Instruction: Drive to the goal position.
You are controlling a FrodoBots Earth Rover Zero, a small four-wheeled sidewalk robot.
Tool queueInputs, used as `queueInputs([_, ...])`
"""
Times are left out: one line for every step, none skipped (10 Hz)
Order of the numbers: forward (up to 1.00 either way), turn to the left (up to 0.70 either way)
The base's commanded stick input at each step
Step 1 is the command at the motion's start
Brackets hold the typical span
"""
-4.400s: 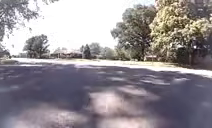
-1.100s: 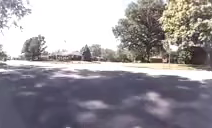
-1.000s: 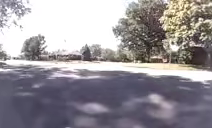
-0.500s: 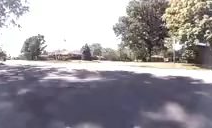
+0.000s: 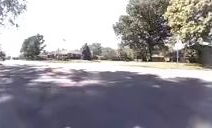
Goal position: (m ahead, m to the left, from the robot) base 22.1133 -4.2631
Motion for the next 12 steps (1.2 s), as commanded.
queueInputs([1.00,0.00])
queueInputs([1.00,0.00])
queueInputs([1.00,0.00])
queueInputs([1.00,0.00])
queueInputs([1.00,0.00])
queueInputs([1.00,0.00])
queueInputs([1.00,0.00])
queueInputs([1.00,0.00])
queueInputs([1.00,0.00])
queueInputs([1.00,0.00])
queueInputs([1.00,0.00])
queueInputs([1.00,0.00])
